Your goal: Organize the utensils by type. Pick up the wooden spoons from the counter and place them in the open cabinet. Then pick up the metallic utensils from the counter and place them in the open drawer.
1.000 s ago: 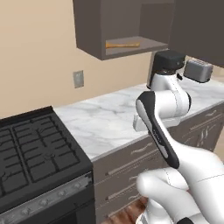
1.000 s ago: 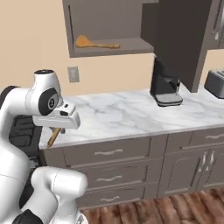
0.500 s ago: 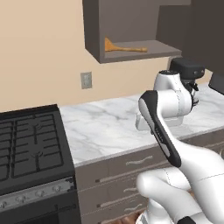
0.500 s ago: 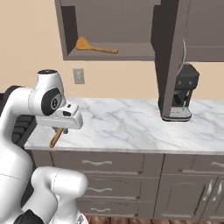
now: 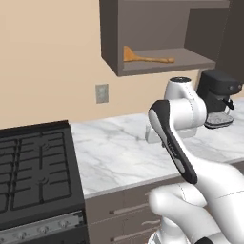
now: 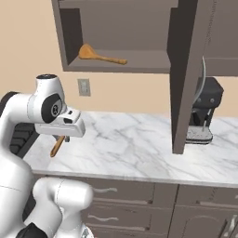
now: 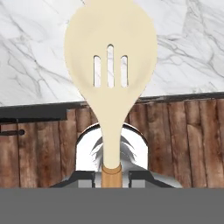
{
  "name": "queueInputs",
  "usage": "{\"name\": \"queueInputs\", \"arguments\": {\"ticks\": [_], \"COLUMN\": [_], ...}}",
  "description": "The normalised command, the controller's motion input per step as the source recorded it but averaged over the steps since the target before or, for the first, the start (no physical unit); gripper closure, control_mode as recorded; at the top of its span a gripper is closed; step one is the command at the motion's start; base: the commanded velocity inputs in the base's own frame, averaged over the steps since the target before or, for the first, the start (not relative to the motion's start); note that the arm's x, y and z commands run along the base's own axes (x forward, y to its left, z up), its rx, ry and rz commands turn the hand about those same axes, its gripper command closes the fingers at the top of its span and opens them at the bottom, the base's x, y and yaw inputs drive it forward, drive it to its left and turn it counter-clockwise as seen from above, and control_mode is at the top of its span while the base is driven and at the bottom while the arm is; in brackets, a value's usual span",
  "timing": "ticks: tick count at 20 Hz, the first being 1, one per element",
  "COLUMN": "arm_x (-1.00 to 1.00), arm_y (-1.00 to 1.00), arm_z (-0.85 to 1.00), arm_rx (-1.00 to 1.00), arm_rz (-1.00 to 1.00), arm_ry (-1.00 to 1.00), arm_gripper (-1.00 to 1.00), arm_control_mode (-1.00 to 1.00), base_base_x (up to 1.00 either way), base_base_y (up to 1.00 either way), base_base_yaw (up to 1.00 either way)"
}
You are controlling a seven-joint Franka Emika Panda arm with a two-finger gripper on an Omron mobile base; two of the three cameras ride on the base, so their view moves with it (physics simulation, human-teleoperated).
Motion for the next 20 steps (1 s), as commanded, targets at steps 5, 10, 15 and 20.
{"name": "queueInputs", "arguments": {"ticks": [5,10,15,20], "arm_x": [0.00,0.00,0.00,0.00], "arm_y": [0.00,0.00,0.00,0.00], "arm_z": [0.00,0.00,0.00,0.00], "arm_rx": [0.00,0.00,0.00,0.00], "arm_rz": [0.00,0.00,0.00,0.00], "arm_ry": [0.00,0.00,0.00,0.00], "arm_gripper": [1.00,1.00,1.00,1.00], "arm_control_mode": [1.00,1.00,1.00,1.00], "base_base_x": [0.34,0.10,0.00,0.00], "base_base_y": [-0.18,-0.03,0.00,0.00], "base_base_yaw": [0.00,0.00,0.00,0.00]}}
